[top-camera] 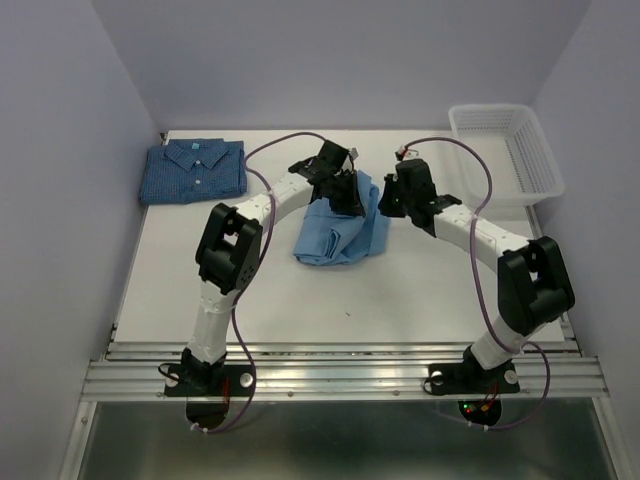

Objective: Fold and stack the long sleeve shirts
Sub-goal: Fold the shirt

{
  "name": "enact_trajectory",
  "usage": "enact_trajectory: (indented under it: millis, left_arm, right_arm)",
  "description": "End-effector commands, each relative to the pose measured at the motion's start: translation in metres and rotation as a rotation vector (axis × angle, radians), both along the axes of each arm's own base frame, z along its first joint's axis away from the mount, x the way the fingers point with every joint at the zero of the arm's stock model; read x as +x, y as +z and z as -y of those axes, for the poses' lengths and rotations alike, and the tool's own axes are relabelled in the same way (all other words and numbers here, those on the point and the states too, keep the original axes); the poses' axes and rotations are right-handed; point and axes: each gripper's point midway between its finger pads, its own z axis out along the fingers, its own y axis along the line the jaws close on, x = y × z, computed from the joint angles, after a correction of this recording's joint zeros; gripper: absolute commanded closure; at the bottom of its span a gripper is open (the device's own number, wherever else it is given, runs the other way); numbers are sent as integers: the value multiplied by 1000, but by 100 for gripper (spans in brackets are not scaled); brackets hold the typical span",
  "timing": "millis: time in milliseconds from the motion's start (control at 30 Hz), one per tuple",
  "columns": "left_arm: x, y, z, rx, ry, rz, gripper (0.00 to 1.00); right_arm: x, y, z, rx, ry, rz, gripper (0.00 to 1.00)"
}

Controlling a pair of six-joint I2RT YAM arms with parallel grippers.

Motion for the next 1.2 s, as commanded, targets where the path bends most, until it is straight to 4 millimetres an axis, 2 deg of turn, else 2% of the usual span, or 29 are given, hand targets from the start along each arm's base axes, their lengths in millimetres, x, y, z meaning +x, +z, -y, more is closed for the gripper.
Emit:
enact_trajectory:
  millis: [0,133,233,367,600,833,900,933,967,1033,1133,1167]
  left_arm:
    - [3,29,7,-67,-10,53,100]
    - [4,29,9,-69,-10,53,100]
    - [2,26,14,-73,-20,45,100]
    - [-2,26,30,-92,-58,46,100]
    - [-7,23,60,-143,-127,34,100]
    - [-22,16,87,-187,-188,24,100]
    - [-21,10,88,-176,-184,14,85]
    - [-18,10,87,-163,-170,21,70]
    - [-18,7,84,-145,-162,15,61]
    - [-16,13,81,-139,-160,39,50]
    - [-13,40,82,-166,-170,103,39]
    - [-15,58,83,-193,-185,131,36]
  right_arm:
    - [-17,-46,29,-97,-83,-112,84]
    - [-16,-65,29,-102,-69,-147,85]
    - [-8,-80,26,-116,-60,-154,86]
    - [-6,-100,18,-89,-26,-194,87]
    - [-18,-121,15,-49,-2,-245,87]
    - [-26,-130,15,13,7,-272,87]
    - [-30,-133,16,13,4,-282,87]
    - [-30,-130,17,13,2,-275,87]
    - [-31,-128,18,11,-1,-271,87]
    - [-28,-118,24,12,-17,-246,86]
    - [-23,-88,32,-4,-27,-173,80]
    - [-20,-68,41,-34,-54,-134,73]
